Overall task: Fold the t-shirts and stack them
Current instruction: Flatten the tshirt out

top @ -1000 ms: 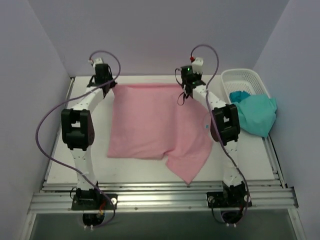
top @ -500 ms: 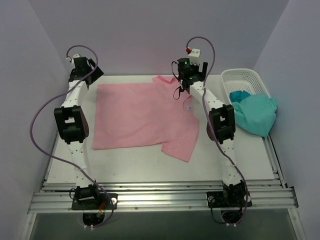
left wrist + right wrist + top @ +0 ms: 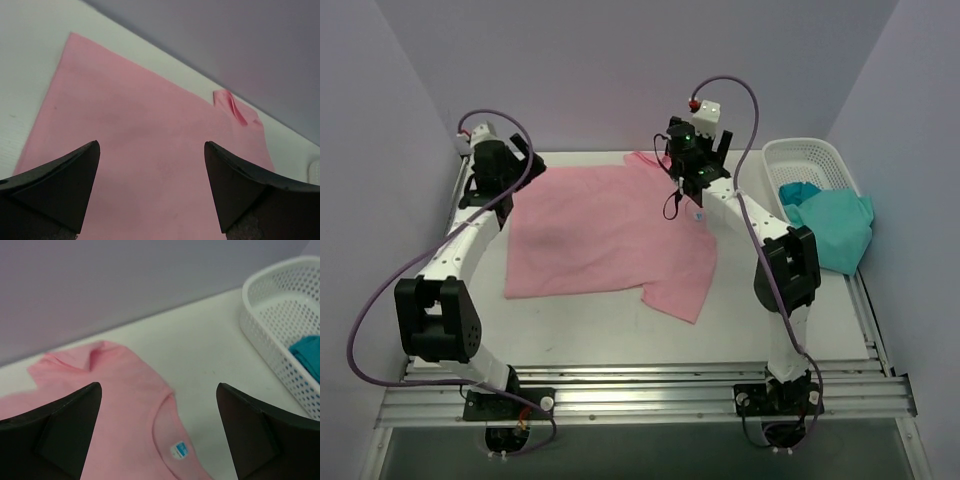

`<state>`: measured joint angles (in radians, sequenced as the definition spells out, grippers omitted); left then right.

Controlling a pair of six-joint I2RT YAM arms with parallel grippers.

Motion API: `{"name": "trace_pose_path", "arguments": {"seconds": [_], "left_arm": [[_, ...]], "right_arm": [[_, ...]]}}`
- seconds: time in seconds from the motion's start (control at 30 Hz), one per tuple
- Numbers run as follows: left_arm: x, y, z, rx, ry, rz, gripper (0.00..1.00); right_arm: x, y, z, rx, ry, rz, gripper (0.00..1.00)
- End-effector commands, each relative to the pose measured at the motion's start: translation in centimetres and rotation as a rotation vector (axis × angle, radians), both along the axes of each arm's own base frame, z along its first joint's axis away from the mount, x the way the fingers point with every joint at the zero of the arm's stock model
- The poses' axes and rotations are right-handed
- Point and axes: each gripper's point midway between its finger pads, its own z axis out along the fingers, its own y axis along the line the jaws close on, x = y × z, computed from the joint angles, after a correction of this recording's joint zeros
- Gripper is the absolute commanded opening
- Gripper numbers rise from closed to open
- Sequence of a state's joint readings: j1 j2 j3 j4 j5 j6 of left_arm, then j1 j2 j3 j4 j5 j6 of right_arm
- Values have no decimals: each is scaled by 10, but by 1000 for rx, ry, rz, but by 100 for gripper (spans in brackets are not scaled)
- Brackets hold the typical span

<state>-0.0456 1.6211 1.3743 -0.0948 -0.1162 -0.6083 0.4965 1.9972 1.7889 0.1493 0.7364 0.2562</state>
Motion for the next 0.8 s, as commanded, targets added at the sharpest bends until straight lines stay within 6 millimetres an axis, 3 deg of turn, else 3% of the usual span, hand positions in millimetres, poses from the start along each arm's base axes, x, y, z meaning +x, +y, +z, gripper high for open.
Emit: {"name": "trace_pose_path", "arguments": {"seconds": [0.0, 0.03, 0.07, 0.13, 0.17, 0.23, 0.27, 0.3, 0.33, 0.37, 0.4, 0.43, 0.47, 0.5, 0.53, 0.57, 0.6, 0.67, 0.77], "left_arm": [[-19, -31, -47, -9, 83, -20, 94], [-33, -35, -65, -26, 127, -1, 94], [-46, -48, -77, -25, 163, -1, 94], [-76, -46, -103, -53, 212, 82, 94], [-83, -50, -107, -70, 196, 83, 94], [-99, -60, -124, -74, 198, 67, 94], [-94, -63, -120, -82, 161, 60, 94], [-92, -63, -131, -71, 188, 62, 94], [-90, -63, -138, -64, 211, 50, 94], [-83, -65, -136, -63, 214, 44, 94], [-81, -66, -150, -54, 249, 39, 94], [-77, -69, -151, -61, 250, 24, 95], [-76, -71, -155, -63, 253, 16, 95], [-77, -72, -161, -64, 264, 12, 95], [-76, -73, -162, -71, 258, 8, 96], [-82, -72, -170, -68, 272, 7, 96], [-84, -71, -172, -72, 276, 14, 97], [-90, -67, -180, -72, 294, 37, 97], [-100, -64, -188, -89, 297, 51, 98]], "right_arm": [[-19, -7, -87, -14, 208, -19, 94], [-26, -9, -96, 25, 210, -41, 95], [-45, -18, -118, 20, 257, -55, 96], [-68, -28, -140, 78, 280, -94, 100], [-91, -38, -158, 88, 305, -98, 100], [-106, -42, -178, 147, 329, -80, 100], [-106, -43, -179, 180, 307, -64, 100], [-114, -46, -194, 175, 339, -58, 100], [-114, -46, -196, 176, 348, -49, 95], [-116, -47, -202, 164, 377, -52, 93], [-113, -45, -199, 168, 371, -50, 87], [-113, -43, -200, 167, 374, -44, 70], [-114, -42, -200, 173, 373, -44, 63], [-118, -44, -204, 169, 384, -49, 55], [-121, -45, -208, 170, 392, -54, 40], [-126, -48, -212, 171, 401, -64, 34], [-136, -53, -222, 173, 421, -79, 17], [-148, -56, -232, 182, 441, -90, 0], [-174, -58, -254, 194, 484, -86, 0]]}}
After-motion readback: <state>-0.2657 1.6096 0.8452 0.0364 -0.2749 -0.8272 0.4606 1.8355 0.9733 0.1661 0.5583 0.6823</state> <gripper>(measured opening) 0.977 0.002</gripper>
